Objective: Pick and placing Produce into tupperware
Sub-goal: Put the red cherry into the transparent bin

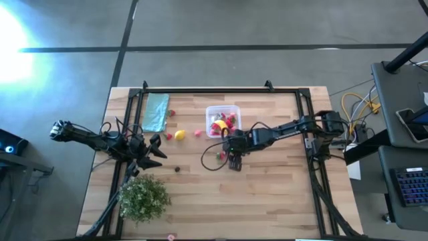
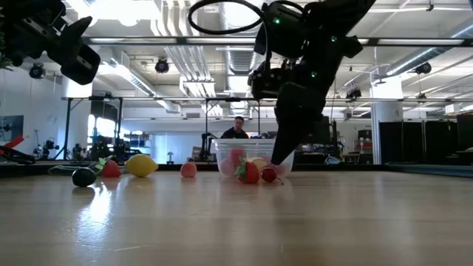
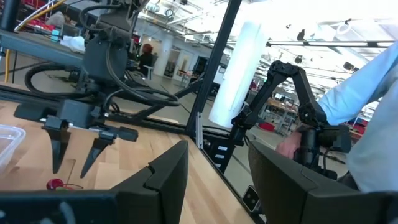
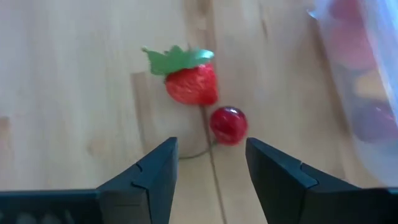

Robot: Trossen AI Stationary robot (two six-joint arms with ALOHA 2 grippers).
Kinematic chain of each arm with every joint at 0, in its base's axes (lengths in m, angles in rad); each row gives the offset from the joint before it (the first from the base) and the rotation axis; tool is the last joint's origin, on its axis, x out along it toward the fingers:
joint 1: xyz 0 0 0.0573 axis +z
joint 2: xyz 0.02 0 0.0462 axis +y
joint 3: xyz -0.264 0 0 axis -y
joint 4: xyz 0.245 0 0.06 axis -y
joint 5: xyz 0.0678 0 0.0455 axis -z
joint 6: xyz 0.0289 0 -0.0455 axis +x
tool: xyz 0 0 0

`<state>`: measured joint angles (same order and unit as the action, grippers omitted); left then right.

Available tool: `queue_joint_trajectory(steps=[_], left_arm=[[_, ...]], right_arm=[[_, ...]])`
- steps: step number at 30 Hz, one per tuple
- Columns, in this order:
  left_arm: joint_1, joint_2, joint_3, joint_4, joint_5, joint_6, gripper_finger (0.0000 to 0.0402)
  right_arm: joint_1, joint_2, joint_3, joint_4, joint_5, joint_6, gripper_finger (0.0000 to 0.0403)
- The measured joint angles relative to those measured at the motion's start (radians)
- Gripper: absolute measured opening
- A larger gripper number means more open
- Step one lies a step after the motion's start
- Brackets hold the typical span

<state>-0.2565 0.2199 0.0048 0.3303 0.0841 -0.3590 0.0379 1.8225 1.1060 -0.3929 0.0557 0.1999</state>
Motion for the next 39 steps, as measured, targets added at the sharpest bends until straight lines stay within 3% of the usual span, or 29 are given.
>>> queue_joint_trajectory(steps=[15, 31, 39], left_arm=[[0.0, 0.0, 0.0, 0.0, -0.002, 0.0, 0.0155], [0.0, 0.0, 0.0, 0.0, -0.003, 0.0, 0.0155], [0.0, 0.0, 0.0, 0.0, -0.003, 0.0, 0.0155]], right_arm=[[0.0, 0.014, -0.069, 0.094, 0.047, -0.015, 0.018], [-0.001, 0.046, -0.046, 0.144, 0.077, -0.016, 0.018], [-0.001, 0.046, -0.046, 0.142, 0.077, 0.035, 0.0154]])
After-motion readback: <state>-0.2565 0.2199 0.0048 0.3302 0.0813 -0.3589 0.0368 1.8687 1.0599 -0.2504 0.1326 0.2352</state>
